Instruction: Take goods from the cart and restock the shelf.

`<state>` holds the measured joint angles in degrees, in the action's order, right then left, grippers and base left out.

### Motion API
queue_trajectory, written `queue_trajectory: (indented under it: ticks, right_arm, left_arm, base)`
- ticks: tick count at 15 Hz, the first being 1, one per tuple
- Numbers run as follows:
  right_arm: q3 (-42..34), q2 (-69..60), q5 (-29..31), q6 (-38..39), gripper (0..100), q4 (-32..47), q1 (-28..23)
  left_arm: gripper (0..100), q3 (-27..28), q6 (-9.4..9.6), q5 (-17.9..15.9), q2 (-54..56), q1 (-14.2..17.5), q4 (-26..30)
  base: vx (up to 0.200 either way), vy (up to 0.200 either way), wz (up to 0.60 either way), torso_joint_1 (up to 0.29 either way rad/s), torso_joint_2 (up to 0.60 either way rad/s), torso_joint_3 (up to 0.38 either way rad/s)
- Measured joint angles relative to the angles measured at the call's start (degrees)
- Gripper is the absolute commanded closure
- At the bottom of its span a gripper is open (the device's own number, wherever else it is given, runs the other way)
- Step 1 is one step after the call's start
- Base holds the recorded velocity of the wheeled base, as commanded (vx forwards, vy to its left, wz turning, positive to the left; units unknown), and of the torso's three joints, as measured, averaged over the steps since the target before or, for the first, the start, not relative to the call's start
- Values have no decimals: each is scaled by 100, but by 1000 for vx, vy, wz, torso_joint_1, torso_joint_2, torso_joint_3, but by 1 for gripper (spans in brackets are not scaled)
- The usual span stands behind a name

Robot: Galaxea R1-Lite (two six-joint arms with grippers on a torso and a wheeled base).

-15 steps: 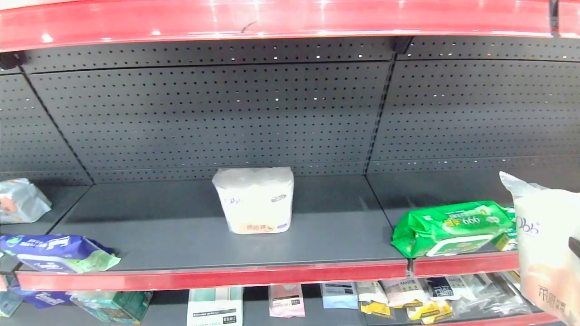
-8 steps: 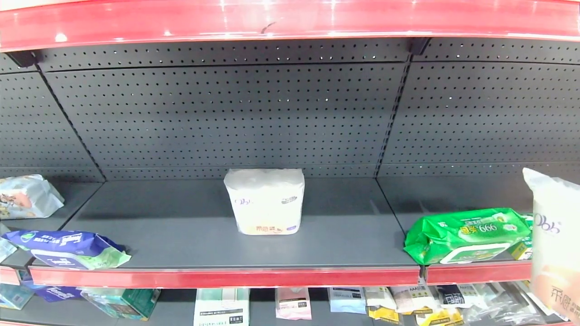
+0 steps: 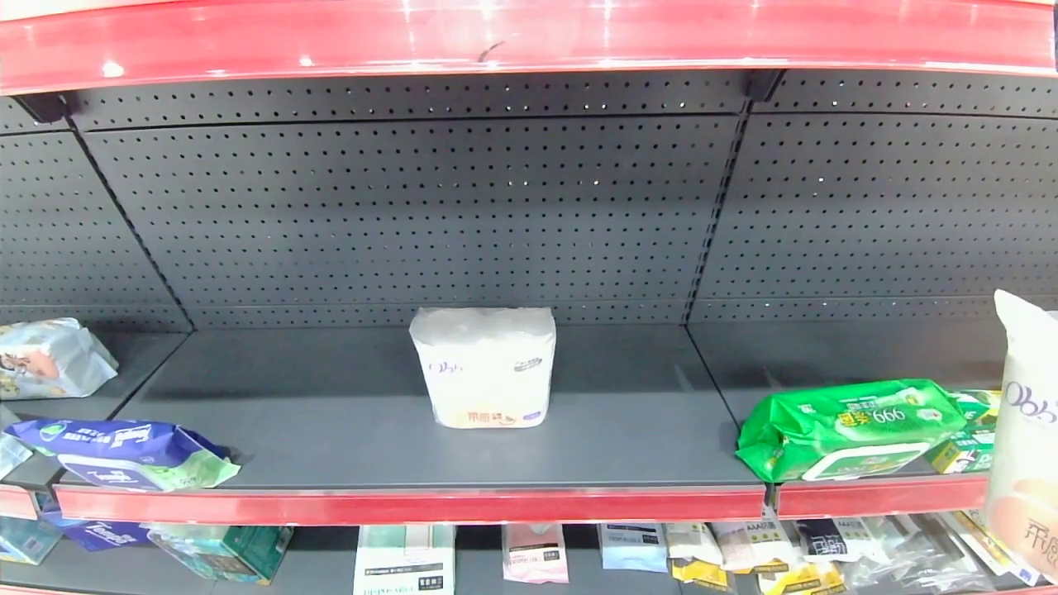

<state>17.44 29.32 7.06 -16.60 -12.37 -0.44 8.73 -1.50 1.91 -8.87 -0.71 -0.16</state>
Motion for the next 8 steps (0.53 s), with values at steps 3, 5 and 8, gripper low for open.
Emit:
queue_trajectory:
  ticks: [3, 5, 8]
  right_arm:
    - [-15, -18, -26, 174, 100, 0, 6]
    - [7, -22, -28, 218, 100, 0, -7]
    - [9, 15, -44, 216, 100, 6, -9]
  left_arm:
    - [0, 841, 60, 235, -1736, 16, -354]
    - [0, 1158, 232, 148, -2954, 35, -908]
    - [0, 1456, 880, -1242, -4774, 395, -1927]
  base:
    - [0, 0, 0, 0, 0, 0]
    - [0, 0, 0, 0, 0, 0]
    - [0, 0, 0, 0, 0, 0]
